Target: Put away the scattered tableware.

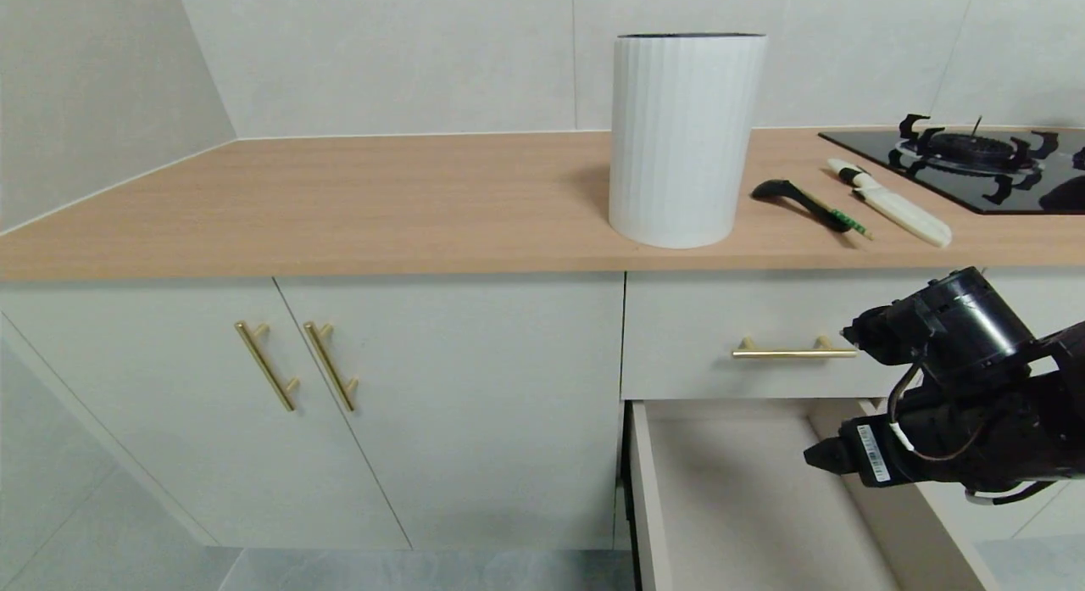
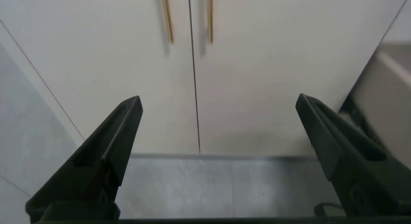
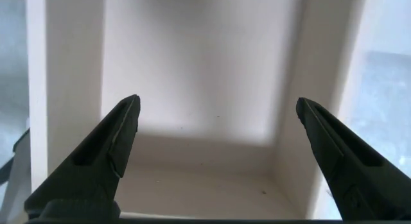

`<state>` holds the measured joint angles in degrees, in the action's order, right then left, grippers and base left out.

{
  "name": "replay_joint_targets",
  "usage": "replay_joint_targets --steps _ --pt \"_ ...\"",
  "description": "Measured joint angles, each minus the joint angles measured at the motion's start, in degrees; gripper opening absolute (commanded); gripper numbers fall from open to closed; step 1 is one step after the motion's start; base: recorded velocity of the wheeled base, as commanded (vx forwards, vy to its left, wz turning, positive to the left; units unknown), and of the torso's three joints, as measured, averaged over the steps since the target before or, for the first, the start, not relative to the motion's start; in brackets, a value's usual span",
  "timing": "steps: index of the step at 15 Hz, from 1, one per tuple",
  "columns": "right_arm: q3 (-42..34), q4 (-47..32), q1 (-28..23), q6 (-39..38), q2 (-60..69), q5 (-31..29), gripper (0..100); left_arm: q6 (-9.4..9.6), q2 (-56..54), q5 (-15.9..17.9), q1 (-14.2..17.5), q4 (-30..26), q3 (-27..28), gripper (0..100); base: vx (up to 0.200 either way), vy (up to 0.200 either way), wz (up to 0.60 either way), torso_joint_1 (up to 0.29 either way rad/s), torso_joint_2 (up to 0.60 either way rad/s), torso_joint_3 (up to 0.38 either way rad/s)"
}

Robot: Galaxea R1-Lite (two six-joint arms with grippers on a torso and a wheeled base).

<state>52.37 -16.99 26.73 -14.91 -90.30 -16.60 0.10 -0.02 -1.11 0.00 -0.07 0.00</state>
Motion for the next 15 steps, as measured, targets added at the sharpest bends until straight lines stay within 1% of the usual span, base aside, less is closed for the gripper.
replay_joint_targets --steps 10,13,15 --pt "0.02 0.11 0.00 0.09 1.13 -0.66 100 -0.02 0.00 -0.01 0.00 -0.02 0.00 100 0.000 0.000 0.00 0.174 -0.47 -0.290" --pt "0.22 1.91 0.00 2.88 2.49 -0.74 100 -0.02 0.00 -0.01 0.00 -0.02 0.00 100 0.000 0.000 0.00 0.058 -0.13 -0.080" --pt "2.51 4.68 -0.41 6.02 4.17 -0.59 100 0.00 0.00 -0.01 0.00 -0.02 0.00 100 0.000 0.000 0.00 0.000 0.00 0.000"
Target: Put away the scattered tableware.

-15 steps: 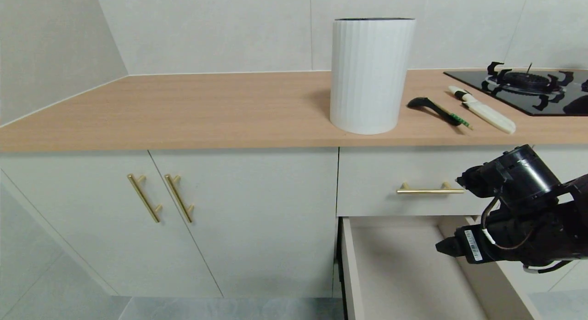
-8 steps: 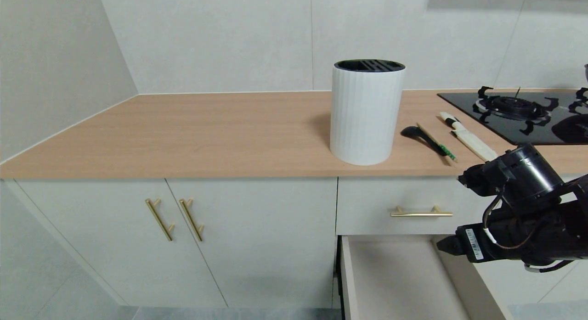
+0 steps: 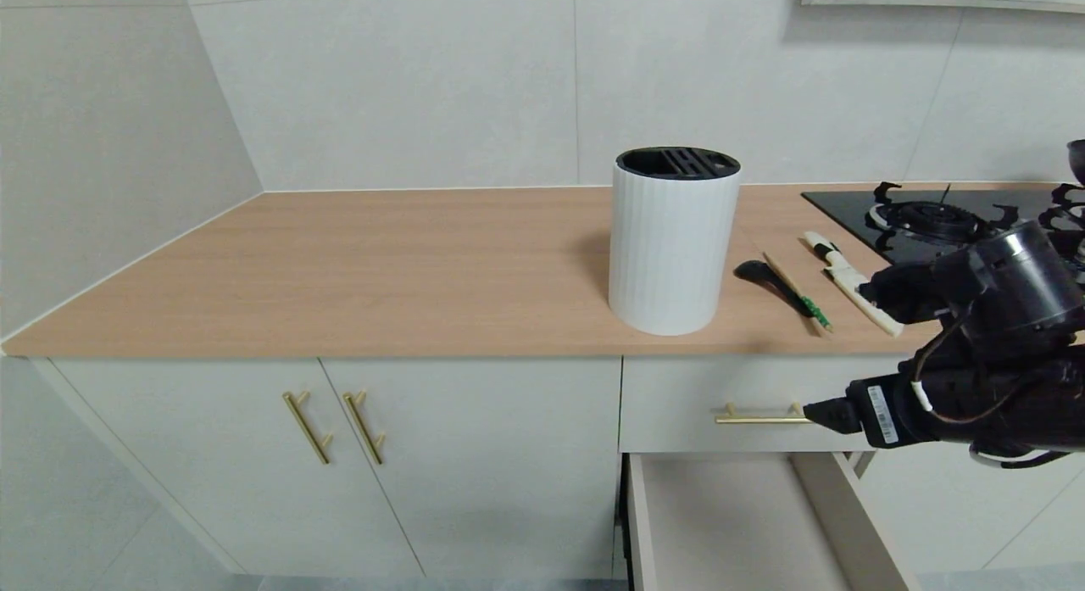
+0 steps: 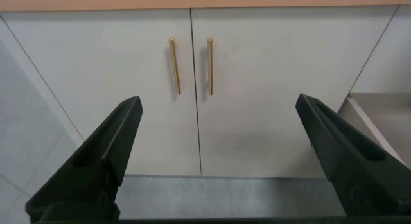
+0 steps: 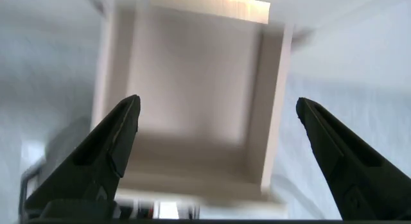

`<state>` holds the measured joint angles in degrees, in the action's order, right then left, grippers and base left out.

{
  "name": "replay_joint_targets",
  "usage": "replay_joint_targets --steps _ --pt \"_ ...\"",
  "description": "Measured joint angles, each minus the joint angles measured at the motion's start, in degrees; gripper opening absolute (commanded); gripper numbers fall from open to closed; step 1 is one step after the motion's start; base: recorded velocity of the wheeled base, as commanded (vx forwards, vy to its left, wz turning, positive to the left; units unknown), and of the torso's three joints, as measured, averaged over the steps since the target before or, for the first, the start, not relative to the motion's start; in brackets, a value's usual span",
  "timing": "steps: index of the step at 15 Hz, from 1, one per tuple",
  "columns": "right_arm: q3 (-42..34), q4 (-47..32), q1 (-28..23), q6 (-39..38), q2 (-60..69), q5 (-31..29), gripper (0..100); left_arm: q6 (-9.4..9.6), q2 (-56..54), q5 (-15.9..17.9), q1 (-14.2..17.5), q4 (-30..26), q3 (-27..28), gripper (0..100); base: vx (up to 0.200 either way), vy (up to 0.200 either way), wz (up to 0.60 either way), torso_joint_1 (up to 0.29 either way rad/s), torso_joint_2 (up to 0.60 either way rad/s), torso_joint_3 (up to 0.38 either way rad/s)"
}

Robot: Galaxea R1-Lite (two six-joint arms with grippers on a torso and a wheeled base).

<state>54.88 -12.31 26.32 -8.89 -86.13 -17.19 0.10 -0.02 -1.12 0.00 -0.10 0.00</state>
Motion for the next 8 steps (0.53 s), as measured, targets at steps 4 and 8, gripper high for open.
replay_joint_targets --steps 4,8 --pt "8.29 0.88 -2.54 2.62 1.27 1.65 100 0.00 0.00 0.00 0.00 0.00 0.00 100 0.000 0.000 0.00 0.000 0.00 0.000" --pt "10.33 7.03 -4.80 2.18 -3.45 2.99 100 0.00 0.00 0.00 0.00 0.00 0.00 100 0.000 0.000 0.00 0.000 0.00 0.000"
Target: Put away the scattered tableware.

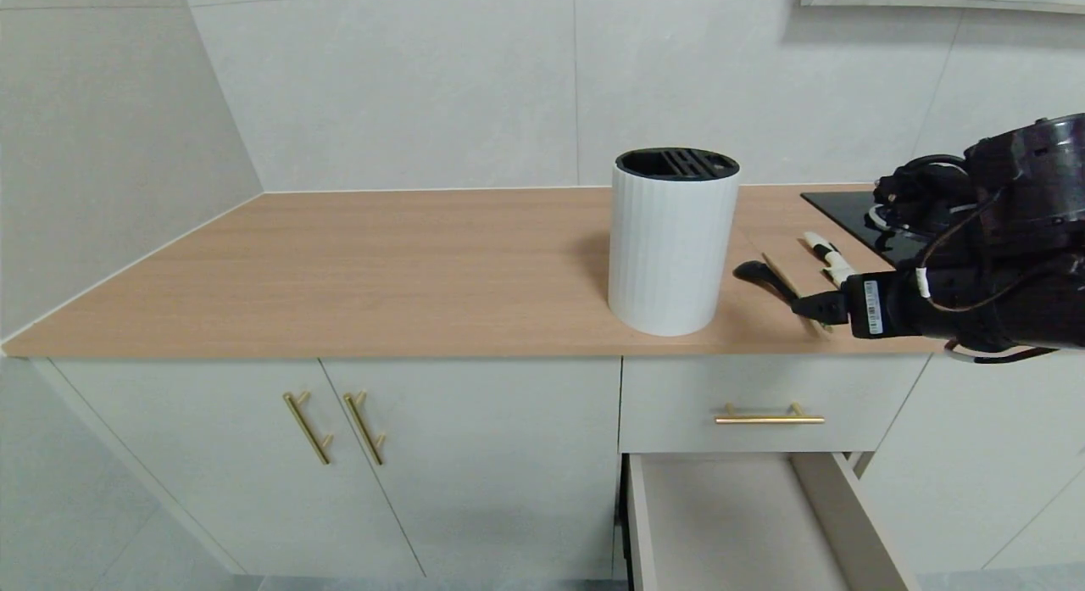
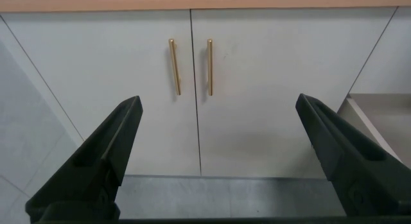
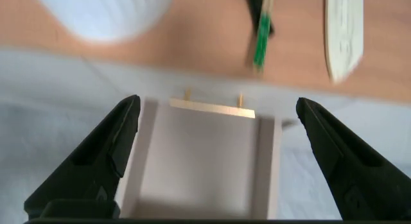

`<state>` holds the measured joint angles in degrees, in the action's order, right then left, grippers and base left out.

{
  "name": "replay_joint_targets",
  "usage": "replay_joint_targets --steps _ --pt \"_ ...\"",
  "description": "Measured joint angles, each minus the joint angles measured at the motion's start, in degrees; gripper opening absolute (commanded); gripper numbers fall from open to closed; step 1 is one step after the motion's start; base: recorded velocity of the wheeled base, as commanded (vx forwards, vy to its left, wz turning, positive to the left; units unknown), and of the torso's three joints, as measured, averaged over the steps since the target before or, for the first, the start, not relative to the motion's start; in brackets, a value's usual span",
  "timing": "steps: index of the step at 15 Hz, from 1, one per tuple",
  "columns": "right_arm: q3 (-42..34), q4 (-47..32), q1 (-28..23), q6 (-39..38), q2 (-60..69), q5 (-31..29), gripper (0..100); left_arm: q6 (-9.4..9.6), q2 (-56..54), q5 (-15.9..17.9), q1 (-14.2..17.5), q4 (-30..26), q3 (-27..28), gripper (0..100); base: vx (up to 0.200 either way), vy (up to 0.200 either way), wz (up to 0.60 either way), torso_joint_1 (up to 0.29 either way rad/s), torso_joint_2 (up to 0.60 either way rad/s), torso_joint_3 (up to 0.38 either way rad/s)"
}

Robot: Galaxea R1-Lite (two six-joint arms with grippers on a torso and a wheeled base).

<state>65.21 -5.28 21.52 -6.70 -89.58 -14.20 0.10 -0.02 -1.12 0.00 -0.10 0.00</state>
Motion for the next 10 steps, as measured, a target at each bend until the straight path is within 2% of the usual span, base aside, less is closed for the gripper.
replay_joint_targets --steps 3,10 --pt "1.18 4.30 -3.24 -1.52 -4.88 -0.24 100 -0.02 0.00 0.00 0.00 0.00 0.00 100 0.000 0.000 0.00 0.000 0.00 0.000" --pt "3.45 4.50 -5.32 -3.30 -12.15 -0.60 100 0.00 0.00 0.00 0.00 0.00 0.00 100 0.000 0.000 0.00 0.000 0.00 0.000"
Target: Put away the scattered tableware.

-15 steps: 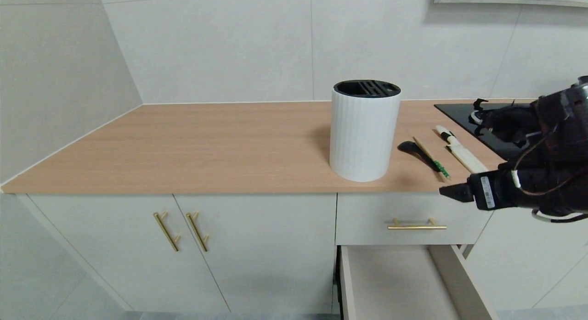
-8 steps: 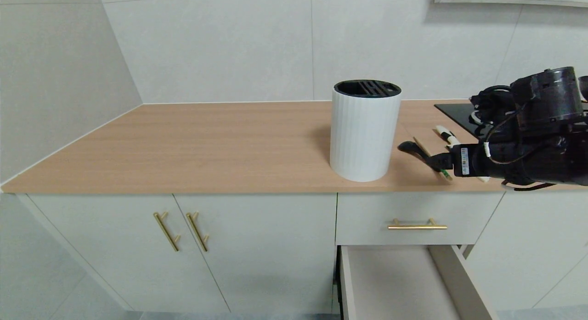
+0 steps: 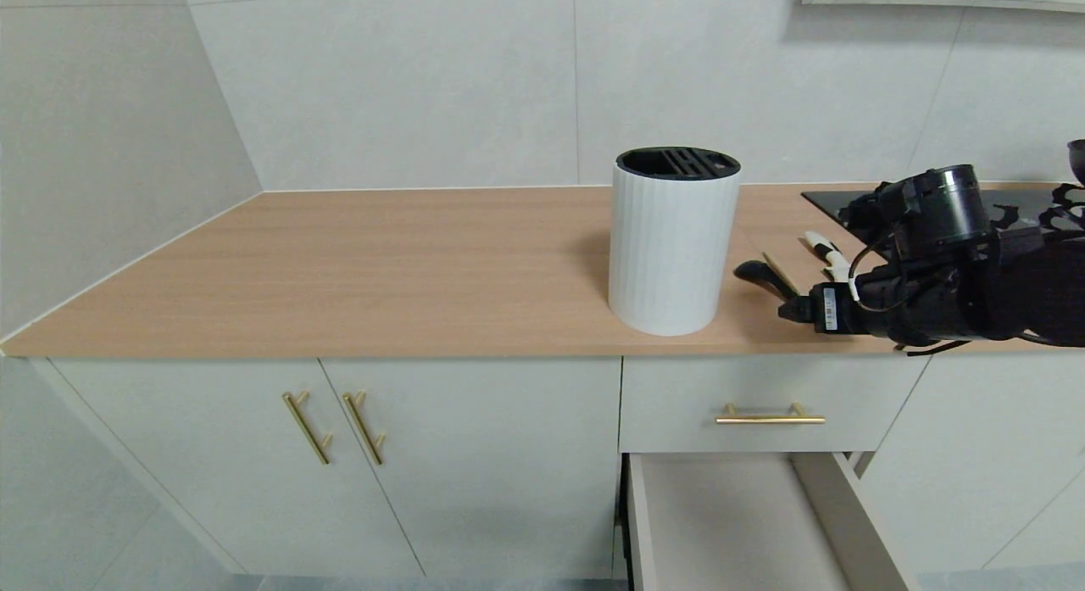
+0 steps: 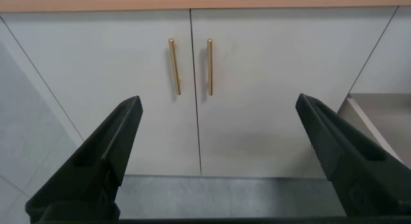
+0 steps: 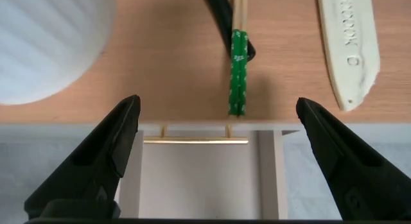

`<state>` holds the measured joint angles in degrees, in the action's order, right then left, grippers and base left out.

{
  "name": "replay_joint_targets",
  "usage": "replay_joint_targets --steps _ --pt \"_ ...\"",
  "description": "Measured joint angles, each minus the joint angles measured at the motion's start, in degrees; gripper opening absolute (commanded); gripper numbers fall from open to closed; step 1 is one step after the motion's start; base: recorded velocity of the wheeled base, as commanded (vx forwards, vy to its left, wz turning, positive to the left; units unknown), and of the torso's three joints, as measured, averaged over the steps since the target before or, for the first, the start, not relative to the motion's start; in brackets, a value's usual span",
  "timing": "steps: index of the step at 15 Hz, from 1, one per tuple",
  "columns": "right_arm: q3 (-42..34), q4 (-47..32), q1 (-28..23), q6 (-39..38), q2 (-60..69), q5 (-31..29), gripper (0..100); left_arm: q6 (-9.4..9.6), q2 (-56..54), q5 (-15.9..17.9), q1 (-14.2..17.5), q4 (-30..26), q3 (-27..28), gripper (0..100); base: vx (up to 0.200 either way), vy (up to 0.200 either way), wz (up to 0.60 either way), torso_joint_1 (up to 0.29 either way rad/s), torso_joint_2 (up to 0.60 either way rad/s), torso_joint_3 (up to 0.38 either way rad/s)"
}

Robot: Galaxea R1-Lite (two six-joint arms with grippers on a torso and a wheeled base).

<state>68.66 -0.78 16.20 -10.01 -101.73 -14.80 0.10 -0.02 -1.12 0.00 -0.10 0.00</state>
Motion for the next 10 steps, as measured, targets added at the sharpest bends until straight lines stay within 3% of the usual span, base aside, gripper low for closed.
replay_joint_targets --steps 9,10 --pt "1.73 0.07 -1.85 -0.13 -4.02 -0.48 100 0.00 0.00 0.01 0.00 0.00 0.00 100 0.000 0.000 0.00 0.000 0.00 0.000" --pt "1.73 0.05 -1.90 -0.13 -4.14 -0.48 0 0.00 0.00 0.00 0.00 0.00 0.00 100 0.000 0.000 0.00 0.000 0.00 0.000"
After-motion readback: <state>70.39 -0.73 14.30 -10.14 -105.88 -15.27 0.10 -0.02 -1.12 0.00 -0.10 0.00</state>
